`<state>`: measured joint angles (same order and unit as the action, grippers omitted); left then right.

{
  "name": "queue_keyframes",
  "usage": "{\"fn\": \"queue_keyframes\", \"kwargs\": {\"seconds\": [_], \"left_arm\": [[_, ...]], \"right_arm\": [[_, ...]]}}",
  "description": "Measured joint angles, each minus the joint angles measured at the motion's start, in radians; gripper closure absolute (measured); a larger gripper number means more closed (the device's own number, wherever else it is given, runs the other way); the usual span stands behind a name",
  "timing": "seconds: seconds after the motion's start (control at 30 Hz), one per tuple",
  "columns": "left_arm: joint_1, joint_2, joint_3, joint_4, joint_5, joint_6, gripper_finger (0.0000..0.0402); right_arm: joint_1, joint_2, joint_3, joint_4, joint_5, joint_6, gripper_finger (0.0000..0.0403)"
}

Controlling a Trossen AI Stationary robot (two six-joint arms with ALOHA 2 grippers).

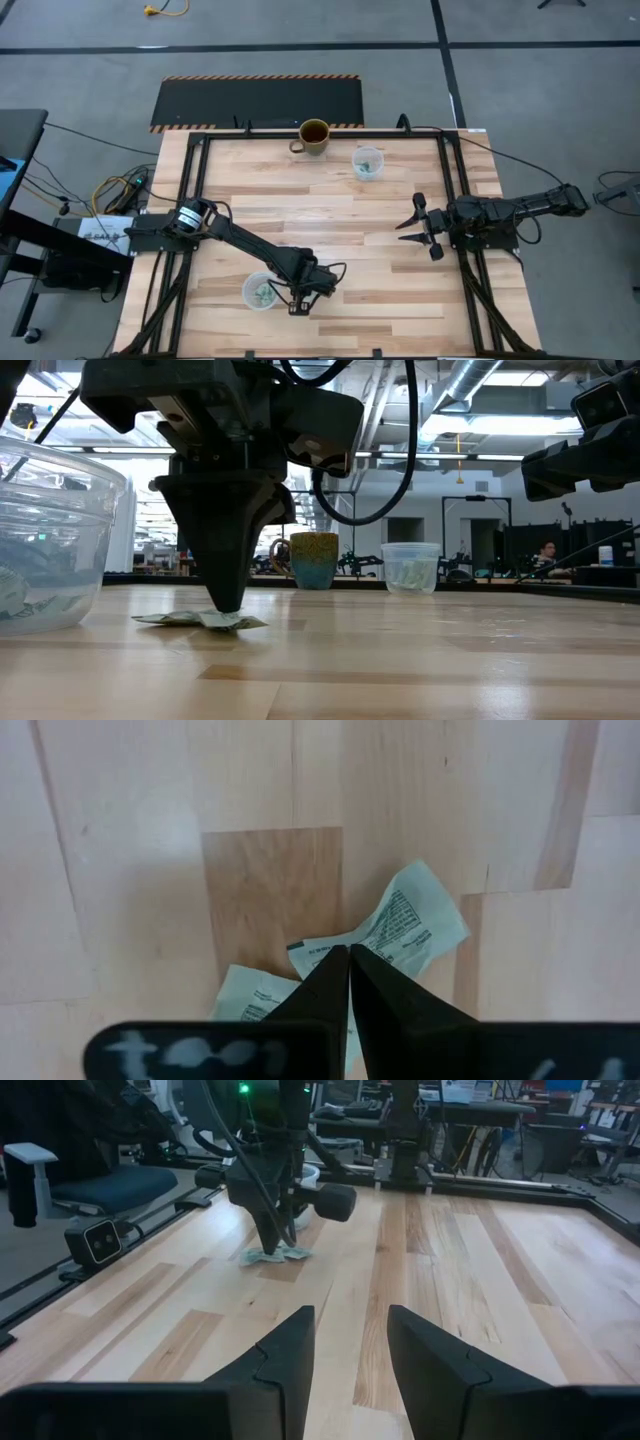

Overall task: Pick and place items into bin
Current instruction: Put the right stevia packet into the bottom transparent bin

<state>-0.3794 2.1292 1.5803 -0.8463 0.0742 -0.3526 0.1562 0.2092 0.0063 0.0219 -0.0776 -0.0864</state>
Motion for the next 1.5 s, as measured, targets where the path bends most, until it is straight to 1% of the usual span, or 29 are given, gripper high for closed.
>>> {"fn": "queue_keyframes", "kwargs": {"seconds": [0.13, 0.4, 0.57, 0.63, 0.87, 1.07, 1.33, 1.5], "left_arm": [[0.001, 0.0, 0.0, 0.0, 0.0, 0.002, 0.0387], [0.002, 0.0, 0.04, 0.0, -0.008, 0.028, 0.0335], [0.002, 0.0, 0.049, -0.005, 0.011, 0.053, 0.0316], [0.001, 0.0, 0.049, -0.01, 0.023, 0.06, 0.0313], [-0.007, 0.0, 0.049, -0.009, 0.018, 0.073, 0.0312], [-0.006, 0.0, 0.049, -0.008, -0.009, 0.085, 0.0312], [-0.009, 0.058, 0.06, -0.021, 0.01, 0.089, 0.0312], [-0.014, 0.062, 0.061, -0.023, 0.008, 0.088, 0.0313]], "right_arm": [[0.0, 0.0, 0.0, 0.0, 0.0, 0.0, 0.028], [0.0, 0.0, 0.0, 0.0, 0.0, 0.0, 0.028], [0.0, 0.0, 0.0, 0.0, 0.0, 0.0, 0.028], [0.0, 0.0, 0.0, 0.0, 0.0, 0.0, 0.028], [0.0, 0.0, 0.0, 0.0, 0.0, 0.0, 0.028], [0.0, 0.0, 0.0, 0.0, 0.0, 0.0, 0.028], [0.0, 0.0, 0.0, 0.002, 0.0, 0.0, 0.028], [0.0, 0.002, 0.0, 0.001, 0.0, 0.0, 0.028]]}}
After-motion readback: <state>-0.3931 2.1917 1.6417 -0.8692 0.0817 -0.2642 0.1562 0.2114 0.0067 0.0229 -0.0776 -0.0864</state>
